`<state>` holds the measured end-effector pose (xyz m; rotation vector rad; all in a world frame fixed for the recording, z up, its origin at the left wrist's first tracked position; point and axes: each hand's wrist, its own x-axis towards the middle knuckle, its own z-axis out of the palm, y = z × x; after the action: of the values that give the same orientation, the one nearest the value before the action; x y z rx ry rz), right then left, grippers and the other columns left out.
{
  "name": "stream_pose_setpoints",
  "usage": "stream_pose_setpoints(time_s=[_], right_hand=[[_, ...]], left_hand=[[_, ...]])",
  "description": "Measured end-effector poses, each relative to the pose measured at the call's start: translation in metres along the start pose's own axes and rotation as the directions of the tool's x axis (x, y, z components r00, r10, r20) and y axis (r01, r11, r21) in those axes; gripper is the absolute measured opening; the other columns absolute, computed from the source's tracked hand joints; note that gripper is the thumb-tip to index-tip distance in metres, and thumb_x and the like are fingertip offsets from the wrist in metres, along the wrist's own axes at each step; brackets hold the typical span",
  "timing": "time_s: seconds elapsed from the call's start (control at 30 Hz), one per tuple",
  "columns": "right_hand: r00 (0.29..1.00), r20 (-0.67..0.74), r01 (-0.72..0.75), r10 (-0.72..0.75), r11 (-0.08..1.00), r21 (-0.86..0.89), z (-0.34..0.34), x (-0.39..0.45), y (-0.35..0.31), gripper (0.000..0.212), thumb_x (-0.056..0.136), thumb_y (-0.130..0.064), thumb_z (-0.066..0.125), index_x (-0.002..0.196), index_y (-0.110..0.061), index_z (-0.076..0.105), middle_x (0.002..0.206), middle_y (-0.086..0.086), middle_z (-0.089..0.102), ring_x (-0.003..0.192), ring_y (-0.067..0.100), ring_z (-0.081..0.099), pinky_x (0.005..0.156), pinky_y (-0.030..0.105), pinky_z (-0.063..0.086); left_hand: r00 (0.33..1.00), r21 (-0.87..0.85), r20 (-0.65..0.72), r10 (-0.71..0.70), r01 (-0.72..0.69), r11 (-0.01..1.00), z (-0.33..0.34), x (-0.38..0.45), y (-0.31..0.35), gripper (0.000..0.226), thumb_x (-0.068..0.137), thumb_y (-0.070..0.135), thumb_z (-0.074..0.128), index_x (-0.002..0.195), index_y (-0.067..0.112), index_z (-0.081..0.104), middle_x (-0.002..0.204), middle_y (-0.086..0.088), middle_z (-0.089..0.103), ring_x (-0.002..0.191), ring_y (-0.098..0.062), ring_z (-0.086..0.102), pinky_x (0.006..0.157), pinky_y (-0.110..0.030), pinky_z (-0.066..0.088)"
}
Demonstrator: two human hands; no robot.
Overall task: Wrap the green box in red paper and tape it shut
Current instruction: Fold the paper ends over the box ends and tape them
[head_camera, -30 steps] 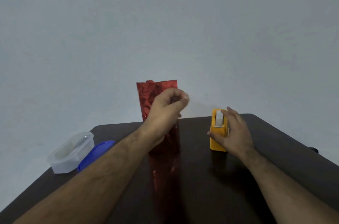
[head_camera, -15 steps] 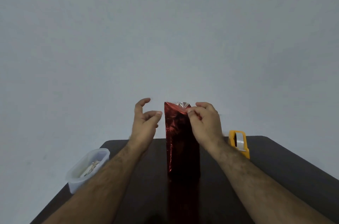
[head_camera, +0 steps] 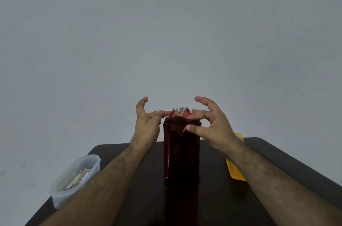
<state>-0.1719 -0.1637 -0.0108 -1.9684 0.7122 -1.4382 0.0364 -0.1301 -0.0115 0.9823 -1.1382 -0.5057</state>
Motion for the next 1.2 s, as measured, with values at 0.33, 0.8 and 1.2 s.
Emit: stream_pose_setpoints(time_s=[0.33, 0.8, 1.2], right_hand=[[0.940, 0.181, 0.319, -0.289, 0.933, -0.168, -0.005, -0.008, -0.003, 0.050, 0.079, -0.013, 0.092, 0.124, -0.027, 0.075, 0.090, -0.010, 0.078, 0.100, 0.015, 0.074, 0.105, 0.041, 0.053], [0.816, 0.292, -0.391, 0.499, 0.848, -0.358, 0.012, 0.115, -0.032, 0.059, 0.090, -0.014, 0.073, 0.146, -0.015, 0.055, 0.112, 0.001, 0.067, 0.089, 0.016, 0.061, 0.079, 0.035, 0.048], [0.940, 0.142, -0.291, 0.309, 0.947, -0.134, 0.012, 0.127, -0.022, 0.035, 0.089, 0.008, 0.067, 0.112, -0.017, 0.074, 0.099, 0.001, 0.081, 0.095, 0.015, 0.073, 0.070, 0.021, 0.049]], left_hand=[[0.990, 0.034, 0.138, 0.035, -0.041, 0.999, 0.001, 0.002, 0.009, 0.085, 0.098, 0.000, 0.069, 0.161, 0.024, 0.018, 0.095, -0.008, 0.081, 0.095, -0.021, 0.078, 0.083, -0.021, 0.058], [0.986, 0.160, 0.146, 0.083, -0.107, 0.981, 0.003, -0.005, -0.004, 0.085, 0.098, 0.021, 0.073, 0.158, 0.044, 0.017, 0.101, 0.003, 0.081, 0.097, -0.031, 0.076, 0.103, -0.055, 0.056], [0.980, 0.185, 0.131, 0.151, -0.174, 0.967, -0.007, -0.008, -0.012, 0.086, 0.100, 0.016, 0.071, 0.162, 0.039, 0.016, 0.103, 0.007, 0.081, 0.106, -0.018, 0.075, 0.107, -0.054, 0.053]])
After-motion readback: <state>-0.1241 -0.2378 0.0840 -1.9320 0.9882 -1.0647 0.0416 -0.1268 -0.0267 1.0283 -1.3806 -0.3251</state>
